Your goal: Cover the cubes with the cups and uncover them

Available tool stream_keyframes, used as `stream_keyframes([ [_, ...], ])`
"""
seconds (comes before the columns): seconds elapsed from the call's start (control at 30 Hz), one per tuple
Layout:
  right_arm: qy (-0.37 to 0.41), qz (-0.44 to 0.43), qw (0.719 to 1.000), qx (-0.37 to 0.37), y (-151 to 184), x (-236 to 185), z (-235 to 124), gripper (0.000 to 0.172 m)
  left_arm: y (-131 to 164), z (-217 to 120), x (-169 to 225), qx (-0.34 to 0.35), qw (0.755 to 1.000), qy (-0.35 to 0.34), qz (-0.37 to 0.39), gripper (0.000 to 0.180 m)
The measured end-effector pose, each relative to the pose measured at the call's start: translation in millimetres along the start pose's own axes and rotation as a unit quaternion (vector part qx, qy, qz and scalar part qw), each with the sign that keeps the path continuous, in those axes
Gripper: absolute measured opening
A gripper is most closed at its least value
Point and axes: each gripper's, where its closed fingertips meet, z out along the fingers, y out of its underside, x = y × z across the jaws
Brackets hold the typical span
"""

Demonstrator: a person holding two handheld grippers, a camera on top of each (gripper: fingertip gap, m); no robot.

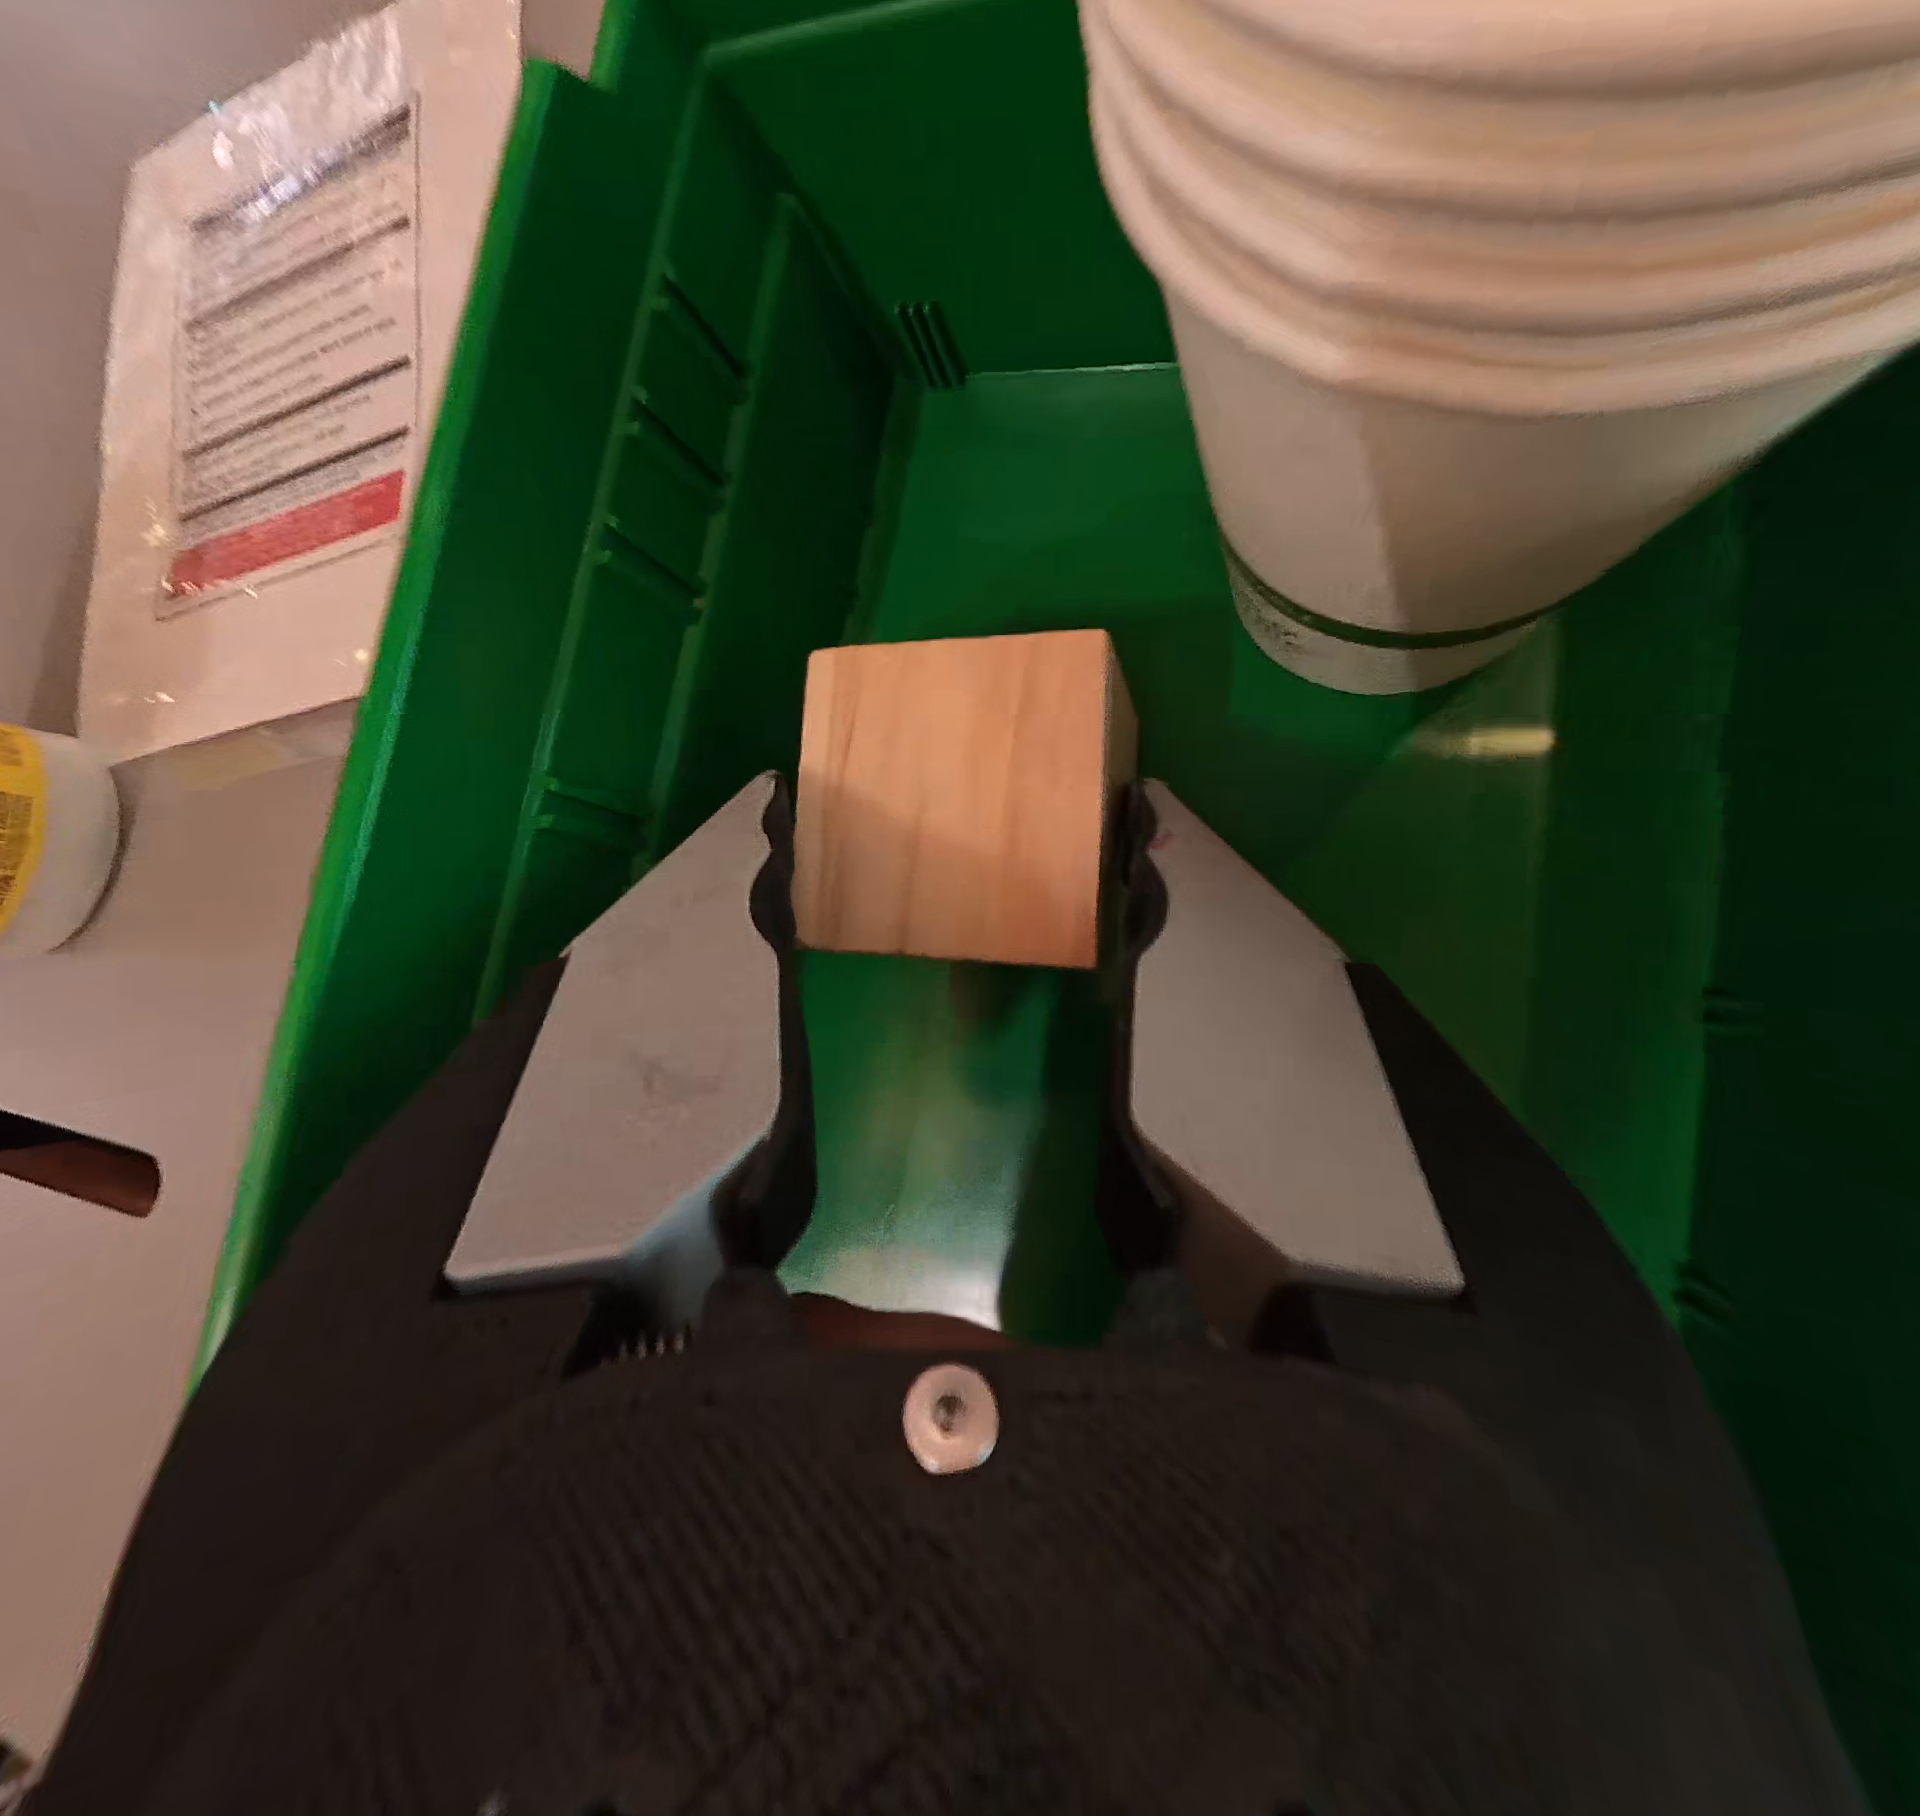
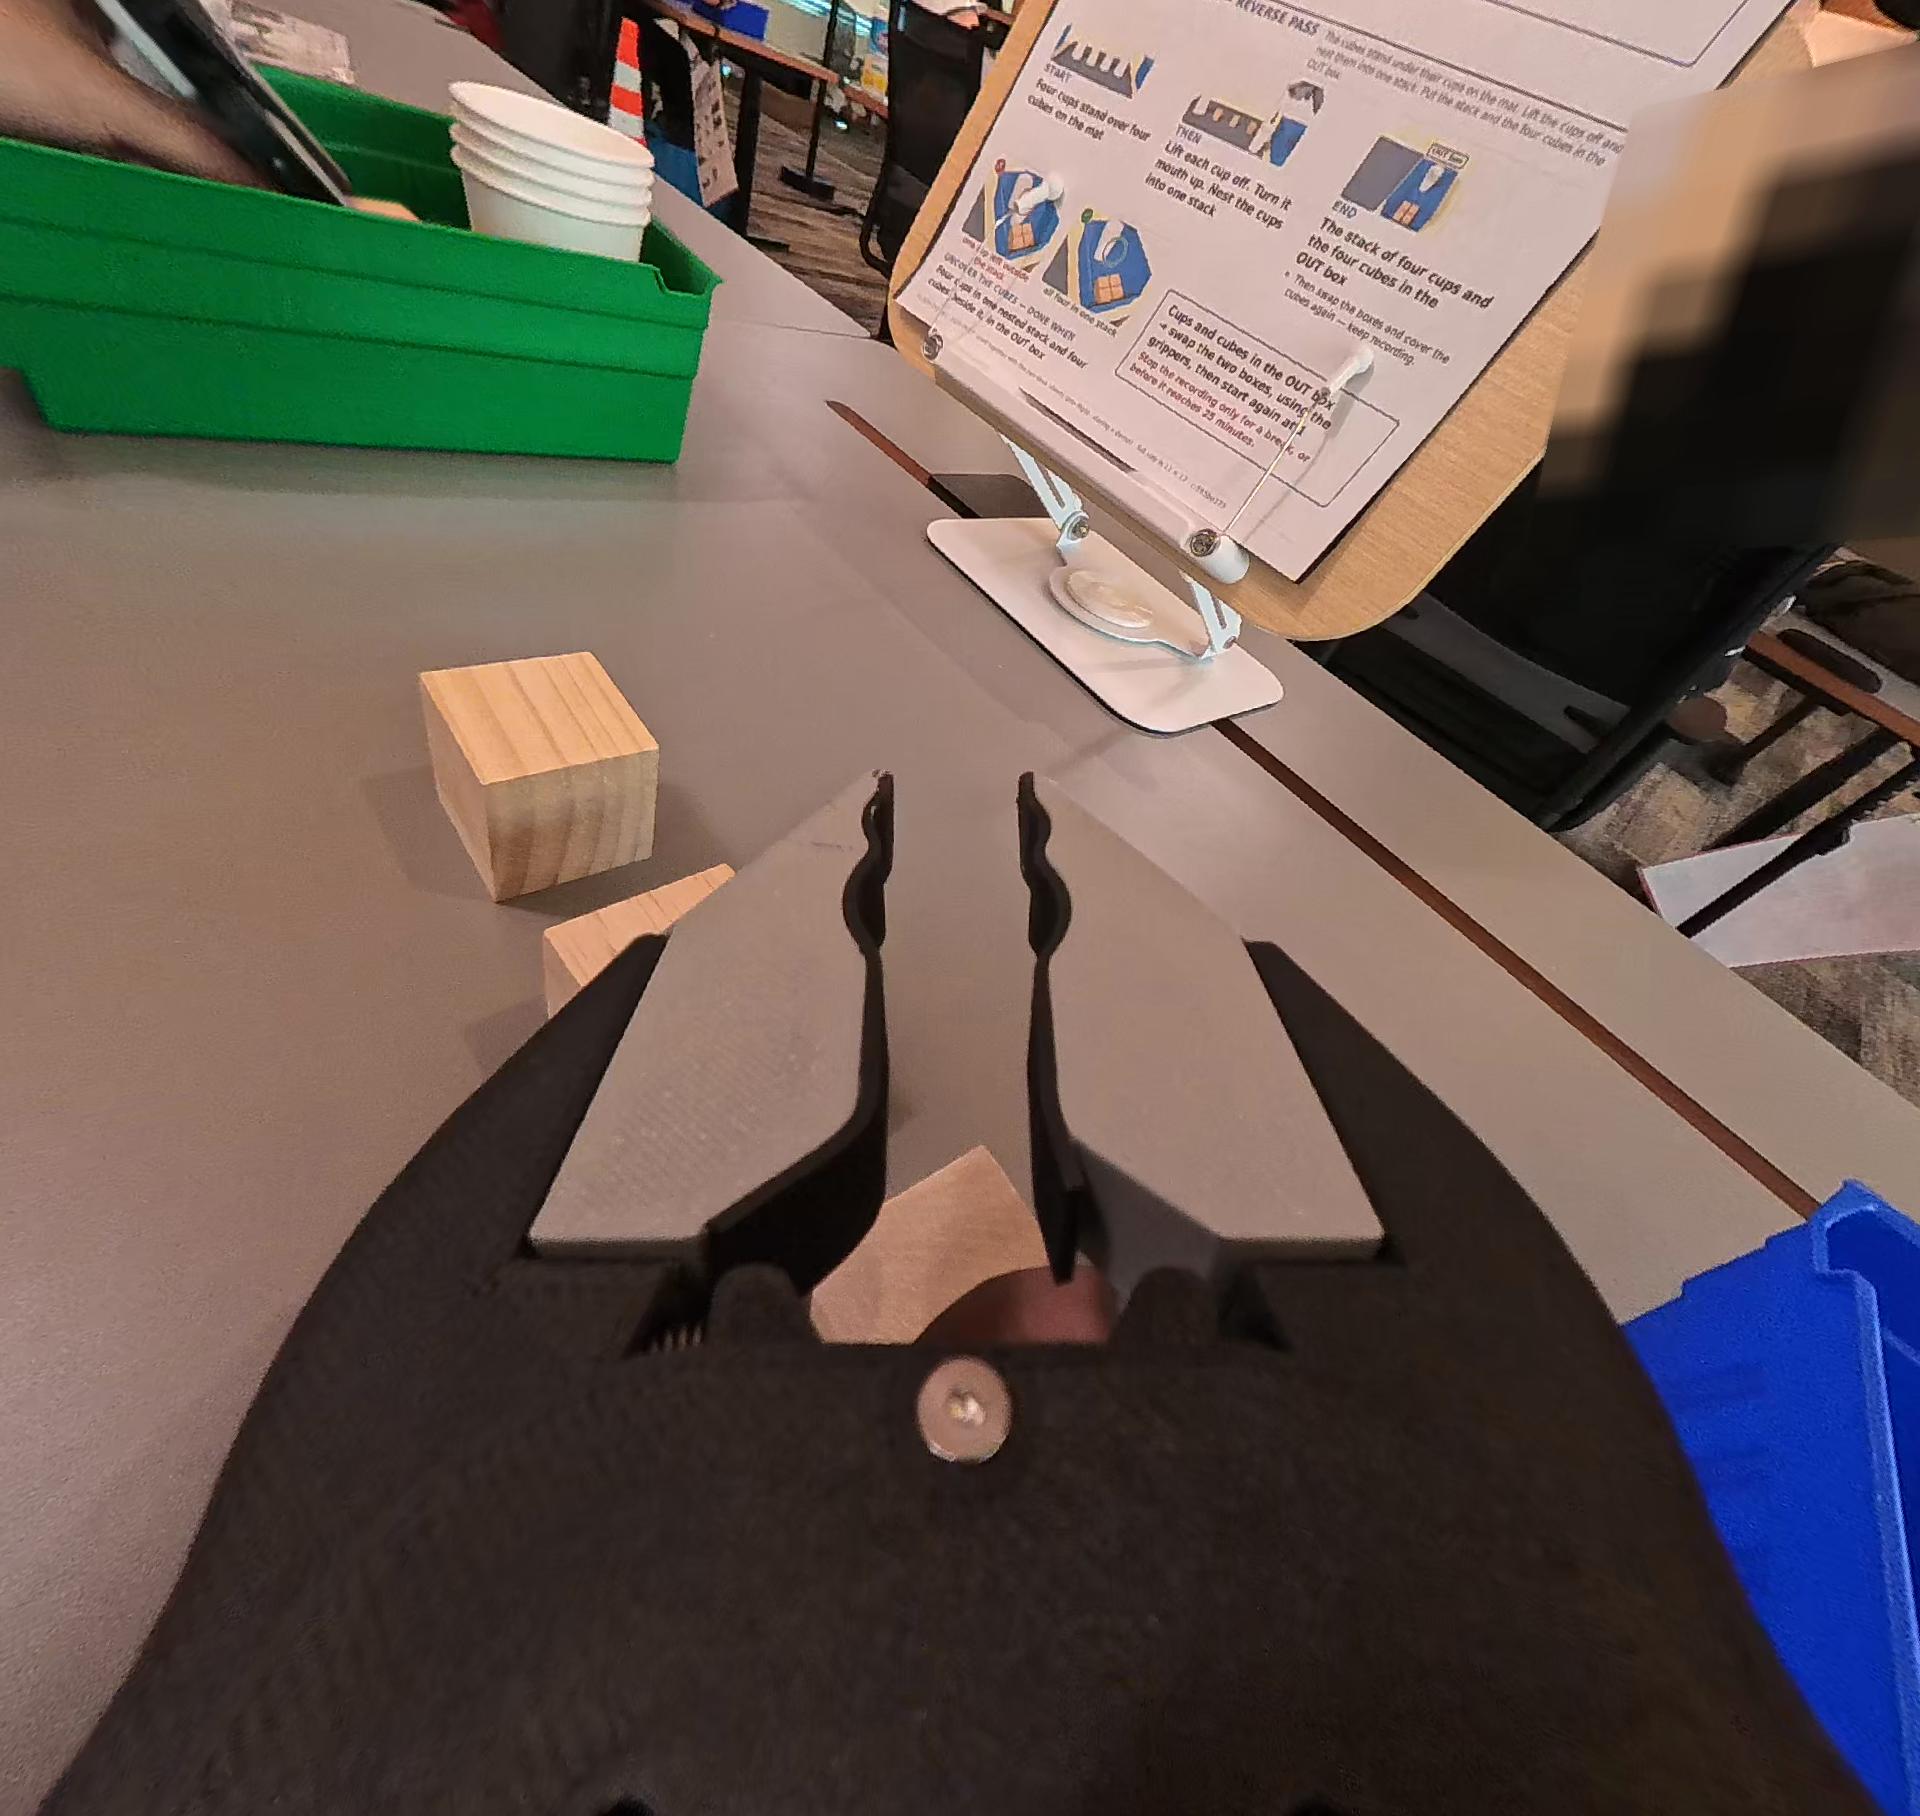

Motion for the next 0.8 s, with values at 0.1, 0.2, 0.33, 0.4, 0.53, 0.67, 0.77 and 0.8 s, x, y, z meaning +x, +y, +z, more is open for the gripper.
stream_keyframes([
  [0.1,-0.001,-0.003,1.000,0.003,-2.2,-1.9,-0.8,0.020,-19.6,-30.1,1.2,0.054,0.998,0.000,0.032,0.063],
  [0.2,-0.003,-0.006,1.000,0.007,-4.4,-3.3,-1.6,0.020,-49.2,-78.6,5.3,0.131,0.989,0.002,0.070,0.062],
  [0.33,-0.004,-0.004,1.000,0.008,-4.8,-4.4,-1.0,0.020,-70.1,-149.1,64.2,0.220,0.948,0.074,0.218,0.063],
  [0.4,-0.004,-0.006,1.000,0.010,-5.3,-5.2,-0.7,0.020,-66.4,-176.4,104.6,0.228,0.926,0.121,0.274,0.063],
  [0.53,0.000,-0.010,1.000,0.020,-7.4,-5.1,-1.6,0.020,-44.6,-207.6,192.3,0.220,0.882,0.241,0.341,0.063],
  [0.67,0.000,-0.002,0.999,0.034,-10.9,-4.0,-3.9,0.020,-14.2,-185.6,240.4,0.147,0.873,0.268,0.379,0.063],
  [0.77,0.002,0.000,0.999,0.038,-10.7,-3.5,-4.3,0.020,9.5,-168.0,261.4,0.110,0.852,0.267,0.436,0.063],
  [0.8,0.000,0.002,0.999,0.038,-10.5,-3.8,-3.8,0.020,14.1,-163.0,264.0,0.103,0.844,0.262,0.457,0.063],
])
